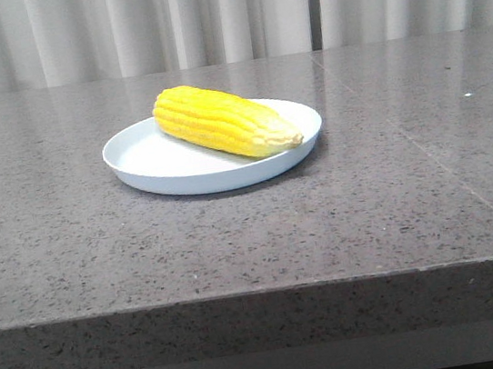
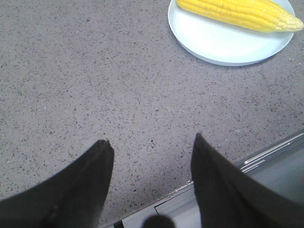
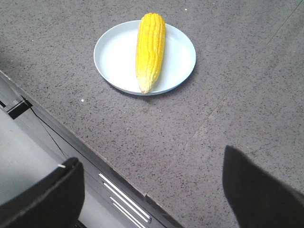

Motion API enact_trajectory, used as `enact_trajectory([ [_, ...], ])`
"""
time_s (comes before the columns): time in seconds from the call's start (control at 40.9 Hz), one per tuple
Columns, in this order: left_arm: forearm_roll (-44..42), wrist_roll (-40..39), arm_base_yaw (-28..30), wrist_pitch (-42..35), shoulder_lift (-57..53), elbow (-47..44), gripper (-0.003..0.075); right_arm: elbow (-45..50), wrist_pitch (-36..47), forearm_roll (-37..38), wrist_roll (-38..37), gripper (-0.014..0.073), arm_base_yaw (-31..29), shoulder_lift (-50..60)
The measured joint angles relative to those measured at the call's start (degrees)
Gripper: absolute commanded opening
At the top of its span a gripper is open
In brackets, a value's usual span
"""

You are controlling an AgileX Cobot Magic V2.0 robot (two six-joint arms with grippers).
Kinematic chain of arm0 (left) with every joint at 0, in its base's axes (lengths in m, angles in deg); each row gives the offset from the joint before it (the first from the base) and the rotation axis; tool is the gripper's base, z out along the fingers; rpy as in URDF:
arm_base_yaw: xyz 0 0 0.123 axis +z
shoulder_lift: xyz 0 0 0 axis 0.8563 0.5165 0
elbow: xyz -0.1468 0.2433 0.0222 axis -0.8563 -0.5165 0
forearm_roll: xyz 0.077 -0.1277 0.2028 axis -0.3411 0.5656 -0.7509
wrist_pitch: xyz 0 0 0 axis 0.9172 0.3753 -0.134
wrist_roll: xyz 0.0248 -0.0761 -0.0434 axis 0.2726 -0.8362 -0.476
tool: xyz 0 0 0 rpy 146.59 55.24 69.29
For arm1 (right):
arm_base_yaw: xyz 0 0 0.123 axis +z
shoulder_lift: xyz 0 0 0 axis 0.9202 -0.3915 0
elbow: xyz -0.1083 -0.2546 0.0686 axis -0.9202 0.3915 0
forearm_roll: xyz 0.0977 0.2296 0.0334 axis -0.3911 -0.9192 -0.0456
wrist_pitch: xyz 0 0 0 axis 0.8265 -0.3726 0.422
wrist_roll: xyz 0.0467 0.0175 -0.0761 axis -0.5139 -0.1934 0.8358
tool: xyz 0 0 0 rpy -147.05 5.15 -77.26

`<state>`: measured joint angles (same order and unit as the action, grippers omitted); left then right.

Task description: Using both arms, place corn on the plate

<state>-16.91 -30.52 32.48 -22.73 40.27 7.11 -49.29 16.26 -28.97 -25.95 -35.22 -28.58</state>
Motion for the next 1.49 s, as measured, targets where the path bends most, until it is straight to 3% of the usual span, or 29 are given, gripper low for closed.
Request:
enact_trajectory([
  [0.147,0.0,0.0,0.0,0.0,0.0,0.0,0.0352,0.0,0.11,0.0,0.0,0.0615,0.0,0.0],
  [0.269,-0.09,0.0,0.0,0.0,0.0,0.0,0.0252,0.0,0.11,0.0,-0.09,0.0567,0.0,0.0],
  [0.391,-1.28,0.0,0.0,0.0,0.0,0.0,0.0111,0.0,0.11,0.0,-0.09,0.0357,0.0,0.0],
  [0.513,-2.33,0.0,0.0,0.0,0.0,0.0,-0.0022,0.0,0.11,0.0,-0.09,0.0073,0.0,0.0],
  [0.611,-2.55,0.0,0.0,0.0,0.0,0.0,-0.002,0.0,0.11,0.0,-0.09,-0.0095,0.0,0.0],
  [1.491,-2.95,0.0,0.0,-1.36,-1.12,-0.84,-0.002,0.0,0.46,0.0,-0.09,-0.0087,0.0,0.0],
])
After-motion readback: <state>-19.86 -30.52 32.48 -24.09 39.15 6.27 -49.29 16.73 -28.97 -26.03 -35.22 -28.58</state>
